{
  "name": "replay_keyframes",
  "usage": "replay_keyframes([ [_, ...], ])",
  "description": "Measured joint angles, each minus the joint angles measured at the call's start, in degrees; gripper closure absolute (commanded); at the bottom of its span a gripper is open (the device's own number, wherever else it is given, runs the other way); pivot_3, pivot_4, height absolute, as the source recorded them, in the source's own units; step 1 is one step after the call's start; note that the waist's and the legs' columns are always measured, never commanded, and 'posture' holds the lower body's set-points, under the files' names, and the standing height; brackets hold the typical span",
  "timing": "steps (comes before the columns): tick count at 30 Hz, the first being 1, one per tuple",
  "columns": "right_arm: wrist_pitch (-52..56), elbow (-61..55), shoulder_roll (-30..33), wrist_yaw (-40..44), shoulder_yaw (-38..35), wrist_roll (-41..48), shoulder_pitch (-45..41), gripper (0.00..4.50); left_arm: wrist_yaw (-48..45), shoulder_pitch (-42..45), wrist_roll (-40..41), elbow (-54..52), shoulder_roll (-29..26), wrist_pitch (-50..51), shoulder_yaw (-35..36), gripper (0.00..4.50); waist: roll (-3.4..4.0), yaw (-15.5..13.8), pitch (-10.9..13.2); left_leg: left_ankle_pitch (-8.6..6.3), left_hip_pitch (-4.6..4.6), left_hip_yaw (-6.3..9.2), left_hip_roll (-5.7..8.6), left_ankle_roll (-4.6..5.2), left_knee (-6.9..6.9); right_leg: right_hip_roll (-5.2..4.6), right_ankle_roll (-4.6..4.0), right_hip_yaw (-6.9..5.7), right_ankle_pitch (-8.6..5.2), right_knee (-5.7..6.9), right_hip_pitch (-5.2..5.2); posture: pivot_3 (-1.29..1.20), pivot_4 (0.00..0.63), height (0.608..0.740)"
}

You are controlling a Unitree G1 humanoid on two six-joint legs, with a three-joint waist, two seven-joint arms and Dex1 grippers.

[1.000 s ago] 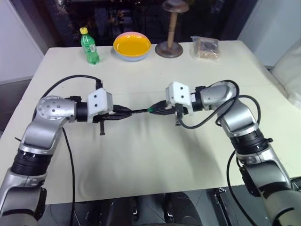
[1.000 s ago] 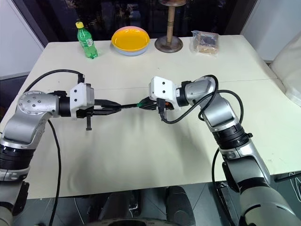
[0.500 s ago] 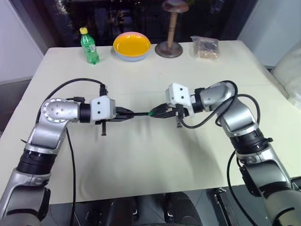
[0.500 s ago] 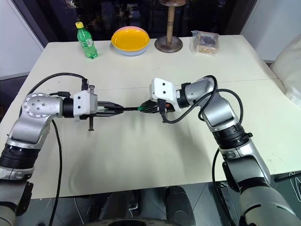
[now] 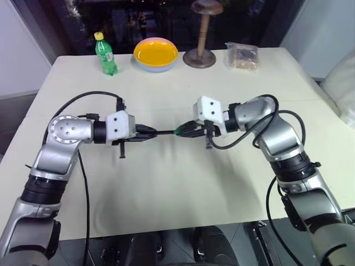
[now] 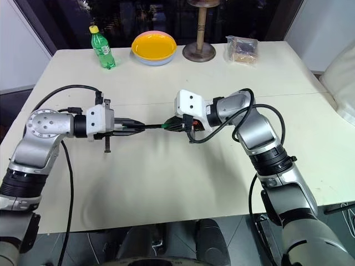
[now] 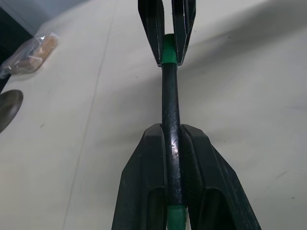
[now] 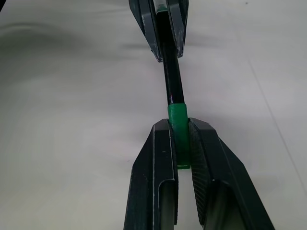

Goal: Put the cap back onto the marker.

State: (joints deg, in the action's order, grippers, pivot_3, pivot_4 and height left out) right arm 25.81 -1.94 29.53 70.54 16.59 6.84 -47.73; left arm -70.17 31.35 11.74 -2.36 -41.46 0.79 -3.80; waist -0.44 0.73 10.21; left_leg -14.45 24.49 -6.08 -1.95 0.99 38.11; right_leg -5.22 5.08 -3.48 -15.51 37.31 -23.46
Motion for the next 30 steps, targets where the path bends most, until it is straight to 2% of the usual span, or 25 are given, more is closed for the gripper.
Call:
replay_keyframes([
  [29, 0.5, -0.6, 0.0, 0.8, -0.1, -2.2, 0.0, 4.48, -2.8, 2.1, -2.6, 2.3, 2.9, 0.2, 0.2, 4.5, 0.0, 0.0, 0.0, 0.0, 0.0, 0.0, 0.0, 0.0, 0.0, 0.01, 0.0, 0.0, 0.0, 0.0, 0.0, 0.0, 0.15, 0.74],
  [30, 0.4, -0.6, 0.1, 0.8, -0.1, -2.3, 0.0, 4.04, -2.8, 2.0, -2.6, 2.3, 2.9, 0.2, 0.4, 4.5, 0.0, 0.0, 0.0, 0.0, 0.0, 0.0, 0.0, 0.0, 0.0, 0.01, 0.0, 0.0, 0.0, 0.0, 0.0, 0.0, 0.15, 0.74],
])
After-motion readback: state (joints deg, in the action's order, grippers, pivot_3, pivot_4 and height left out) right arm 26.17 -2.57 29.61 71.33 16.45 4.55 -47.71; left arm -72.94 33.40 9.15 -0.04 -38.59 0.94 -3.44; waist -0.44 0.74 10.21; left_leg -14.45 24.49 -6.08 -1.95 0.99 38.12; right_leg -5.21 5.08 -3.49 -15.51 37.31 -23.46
